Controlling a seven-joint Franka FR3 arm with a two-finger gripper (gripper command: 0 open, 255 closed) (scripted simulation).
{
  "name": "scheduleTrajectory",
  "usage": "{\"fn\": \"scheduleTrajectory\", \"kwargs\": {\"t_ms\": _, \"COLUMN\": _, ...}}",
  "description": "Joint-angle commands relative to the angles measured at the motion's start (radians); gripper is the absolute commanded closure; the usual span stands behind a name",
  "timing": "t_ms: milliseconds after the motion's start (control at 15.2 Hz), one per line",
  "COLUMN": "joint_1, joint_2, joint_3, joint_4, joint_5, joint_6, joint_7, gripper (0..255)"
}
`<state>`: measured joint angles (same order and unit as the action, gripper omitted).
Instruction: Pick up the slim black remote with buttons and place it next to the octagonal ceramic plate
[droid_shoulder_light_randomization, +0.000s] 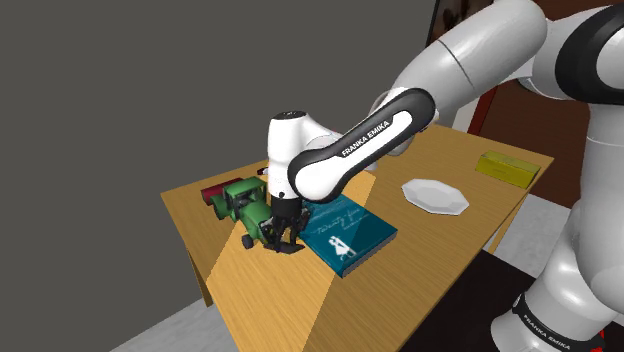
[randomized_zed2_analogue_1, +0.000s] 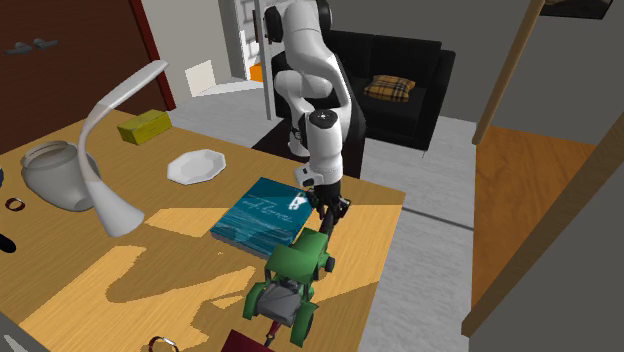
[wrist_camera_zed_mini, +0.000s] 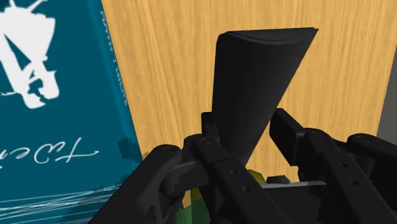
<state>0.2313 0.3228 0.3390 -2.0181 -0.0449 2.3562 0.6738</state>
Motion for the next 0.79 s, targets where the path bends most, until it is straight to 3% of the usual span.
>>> {"fn": "scheduleTrajectory", "kwargs": {"t_ms": 0, "joint_1": -0.003, "joint_2": -0.018, "joint_3": 0.004, "joint_4": 0.008, "joint_5": 0.007, "joint_6": -0.024, "joint_7": -0.004, "gripper": 255}}
{"fn": "scheduleTrajectory", "kwargs": {"t_ms": 726, "joint_1": -0.171, "joint_2": -0.143, "joint_3": -0.055, "joint_4": -0.141, "joint_5": 0.086, "joint_6": -0.007, "joint_7": -0.273, "gripper": 255}}
